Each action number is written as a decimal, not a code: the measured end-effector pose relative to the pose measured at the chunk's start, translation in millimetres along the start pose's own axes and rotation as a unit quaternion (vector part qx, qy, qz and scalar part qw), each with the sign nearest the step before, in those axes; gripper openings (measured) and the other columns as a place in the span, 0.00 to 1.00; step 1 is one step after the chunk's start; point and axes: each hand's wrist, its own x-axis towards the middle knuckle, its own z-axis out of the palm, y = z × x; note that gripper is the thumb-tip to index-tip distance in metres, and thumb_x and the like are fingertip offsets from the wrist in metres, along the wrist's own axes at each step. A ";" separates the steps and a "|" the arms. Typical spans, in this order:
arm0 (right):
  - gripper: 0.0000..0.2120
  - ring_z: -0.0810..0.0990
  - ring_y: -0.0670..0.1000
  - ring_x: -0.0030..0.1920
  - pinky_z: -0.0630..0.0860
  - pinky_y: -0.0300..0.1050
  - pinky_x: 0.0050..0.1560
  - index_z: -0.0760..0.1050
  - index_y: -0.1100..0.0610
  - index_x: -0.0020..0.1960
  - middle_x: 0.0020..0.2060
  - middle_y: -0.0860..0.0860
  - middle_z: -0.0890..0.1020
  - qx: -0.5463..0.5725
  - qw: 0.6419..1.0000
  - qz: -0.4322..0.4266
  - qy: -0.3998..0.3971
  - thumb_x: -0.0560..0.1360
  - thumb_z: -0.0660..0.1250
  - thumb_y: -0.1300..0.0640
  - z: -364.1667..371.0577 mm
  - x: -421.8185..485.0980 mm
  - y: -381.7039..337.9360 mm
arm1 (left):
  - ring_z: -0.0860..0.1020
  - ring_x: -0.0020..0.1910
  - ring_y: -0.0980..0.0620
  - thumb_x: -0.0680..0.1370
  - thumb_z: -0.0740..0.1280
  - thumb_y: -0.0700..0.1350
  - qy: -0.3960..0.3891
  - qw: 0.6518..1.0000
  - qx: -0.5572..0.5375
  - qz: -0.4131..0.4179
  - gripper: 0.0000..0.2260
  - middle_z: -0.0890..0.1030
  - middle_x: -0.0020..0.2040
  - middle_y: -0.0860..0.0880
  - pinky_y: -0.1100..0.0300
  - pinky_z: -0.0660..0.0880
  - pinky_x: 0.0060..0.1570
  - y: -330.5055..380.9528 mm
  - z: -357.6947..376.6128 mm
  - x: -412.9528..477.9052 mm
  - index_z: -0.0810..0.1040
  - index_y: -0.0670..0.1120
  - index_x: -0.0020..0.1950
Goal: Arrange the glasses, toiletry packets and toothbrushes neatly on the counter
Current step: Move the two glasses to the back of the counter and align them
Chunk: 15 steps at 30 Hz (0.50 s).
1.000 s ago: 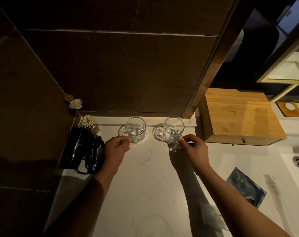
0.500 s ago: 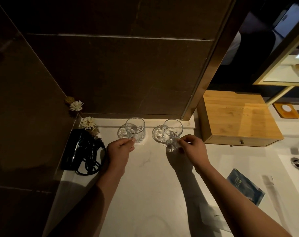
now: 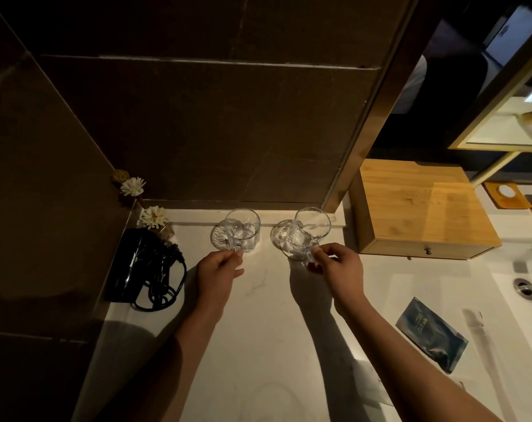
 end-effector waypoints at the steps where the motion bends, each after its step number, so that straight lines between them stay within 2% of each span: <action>1: 0.07 0.86 0.50 0.38 0.84 0.58 0.49 0.83 0.59 0.44 0.38 0.50 0.85 0.005 1.000 0.001 0.006 0.77 0.70 0.55 2.0 -3.2 0.5 | 0.82 0.50 0.43 0.77 0.70 0.38 0.001 1.000 0.004 0.000 0.05 0.83 0.49 0.37 0.67 0.80 0.37 -1.6 -0.9 1.0 0.82 0.39 0.51; 5: 0.08 0.86 0.51 0.38 0.84 0.58 0.50 0.83 0.58 0.45 0.39 0.51 0.86 -0.011 1.000 -0.008 0.014 0.77 0.70 0.54 8.9 -9.7 2.8 | 0.84 0.51 0.43 0.76 0.71 0.39 0.001 1.000 0.027 0.007 0.11 0.84 0.51 0.37 0.65 0.82 0.42 -5.4 -3.9 5.0 0.82 0.35 0.56; 10: 0.05 0.86 0.51 0.39 0.83 0.59 0.50 0.82 0.50 0.43 0.38 0.49 0.86 -0.045 0.998 -0.021 0.029 0.76 0.70 0.51 17.7 -14.5 5.8 | 0.85 0.48 0.47 0.76 0.72 0.42 -0.002 0.999 0.037 -0.012 0.12 0.85 0.51 0.40 0.52 0.82 0.54 -6.1 -6.6 5.5 0.82 0.37 0.56; 15: 0.07 0.85 0.50 0.38 0.83 0.58 0.48 0.83 0.52 0.42 0.36 0.50 0.86 -0.057 0.997 -0.028 0.037 0.77 0.70 0.50 20.4 -16.9 6.0 | 0.85 0.47 0.49 0.76 0.71 0.44 -0.004 0.997 0.073 0.008 0.13 0.86 0.51 0.44 0.63 0.80 0.45 -6.1 -8.2 2.8 0.82 0.40 0.58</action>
